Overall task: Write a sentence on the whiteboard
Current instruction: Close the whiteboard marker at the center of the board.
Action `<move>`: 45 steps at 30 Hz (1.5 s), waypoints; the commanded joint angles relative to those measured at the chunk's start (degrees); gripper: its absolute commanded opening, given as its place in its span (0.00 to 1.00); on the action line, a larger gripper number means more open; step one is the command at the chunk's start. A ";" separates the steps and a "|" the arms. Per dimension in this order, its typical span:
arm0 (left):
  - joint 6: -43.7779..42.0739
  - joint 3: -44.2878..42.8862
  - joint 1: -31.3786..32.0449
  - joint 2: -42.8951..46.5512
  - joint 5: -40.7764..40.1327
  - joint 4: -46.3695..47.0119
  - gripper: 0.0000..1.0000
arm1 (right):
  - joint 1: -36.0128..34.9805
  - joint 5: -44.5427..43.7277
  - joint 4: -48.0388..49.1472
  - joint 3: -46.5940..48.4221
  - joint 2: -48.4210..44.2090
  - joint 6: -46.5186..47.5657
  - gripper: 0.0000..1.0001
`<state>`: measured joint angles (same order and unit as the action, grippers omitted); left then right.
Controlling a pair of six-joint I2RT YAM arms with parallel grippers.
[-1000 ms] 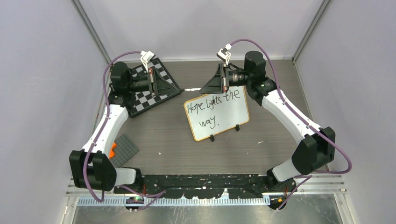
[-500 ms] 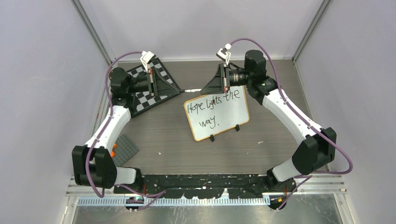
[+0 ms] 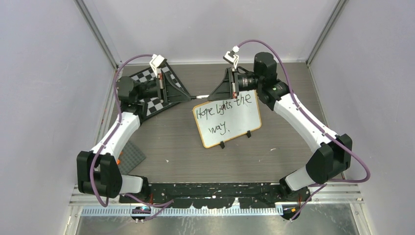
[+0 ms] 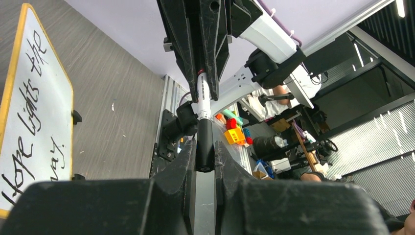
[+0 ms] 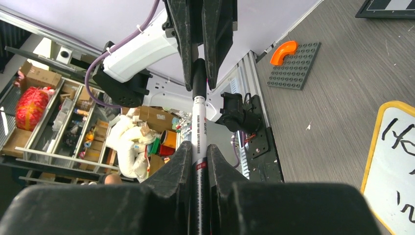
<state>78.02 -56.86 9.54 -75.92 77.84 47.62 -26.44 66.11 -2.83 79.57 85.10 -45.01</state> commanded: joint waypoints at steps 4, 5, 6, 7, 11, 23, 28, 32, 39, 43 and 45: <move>-1.04 -1.43 2.53 -1.63 -3.65 0.94 0.00 | -1.80 -1.59 2.33 1.32 0.59 -1.22 0.00; -1.37 -1.39 3.30 -2.05 -3.42 0.70 0.00 | -2.12 -1.67 2.36 1.34 0.84 -1.23 0.00; -1.50 -1.34 4.05 -2.40 -3.26 0.70 0.00 | -2.46 -1.68 2.34 1.31 0.99 -1.22 0.00; -1.65 -1.29 4.87 -2.66 -3.10 0.66 0.00 | -2.73 -1.76 2.31 1.24 1.09 -1.22 0.00; -2.65 -1.78 7.34 -3.32 -3.27 0.18 0.00 | -4.15 -1.88 1.52 1.33 1.29 -0.41 0.00; -3.59 -3.11 8.92 -4.72 -4.34 -0.64 0.00 | -7.88 -3.06 -3.97 2.10 2.76 4.58 0.00; -3.57 -3.04 9.07 -4.68 -5.14 -0.68 0.00 | -9.68 -4.23 -4.11 2.62 3.57 5.02 0.00; -3.61 -2.89 9.27 -4.83 -6.21 -0.68 0.00 | -10.94 -6.10 -3.94 3.60 4.31 5.22 0.00; -3.92 -3.24 9.27 -5.22 -8.68 -0.68 0.00 | -13.47 -8.63 -5.68 4.76 5.16 7.42 0.00; -3.80 -4.04 9.39 -5.20 -9.51 -0.69 0.00 | -14.41 -9.66 -7.86 4.66 5.13 9.97 0.00; -3.84 -4.37 9.72 -5.43 -9.24 -0.67 0.00 | -14.57 -9.67 -7.79 4.59 5.25 10.10 0.00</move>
<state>75.75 -57.10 12.60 -80.05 84.90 45.54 -30.11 63.51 -15.38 82.61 86.65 -37.15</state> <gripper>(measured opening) 0.127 0.176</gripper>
